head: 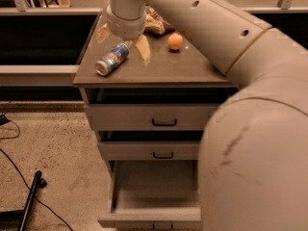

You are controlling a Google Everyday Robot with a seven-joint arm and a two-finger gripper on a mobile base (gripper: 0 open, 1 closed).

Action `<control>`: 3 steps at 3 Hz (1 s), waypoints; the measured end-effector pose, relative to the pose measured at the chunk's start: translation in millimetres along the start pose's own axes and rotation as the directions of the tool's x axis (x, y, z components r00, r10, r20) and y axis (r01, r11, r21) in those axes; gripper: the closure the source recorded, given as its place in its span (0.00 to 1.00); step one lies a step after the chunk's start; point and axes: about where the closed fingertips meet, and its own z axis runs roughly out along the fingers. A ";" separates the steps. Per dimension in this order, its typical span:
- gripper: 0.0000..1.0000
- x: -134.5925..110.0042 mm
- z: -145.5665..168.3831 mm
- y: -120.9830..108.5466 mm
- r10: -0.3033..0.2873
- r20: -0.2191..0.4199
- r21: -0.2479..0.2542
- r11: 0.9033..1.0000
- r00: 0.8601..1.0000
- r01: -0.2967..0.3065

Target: Place redbull can into bottom drawer

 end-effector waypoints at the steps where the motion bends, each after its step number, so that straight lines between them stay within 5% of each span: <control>1: 0.16 1.7 37.8 -17.2 -0.029 0.029 -0.035 0.999 0.999 0.030; 2: 0.17 1.7 64.4 -25.2 -0.048 0.042 -0.066 0.997 0.998 0.050; 3: 0.31 0.3 82.0 -28.7 -0.052 0.049 -0.088 0.995 0.997 0.056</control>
Offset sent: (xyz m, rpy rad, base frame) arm 0.0416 0.0445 -0.0726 -0.0924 0.0832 0.0662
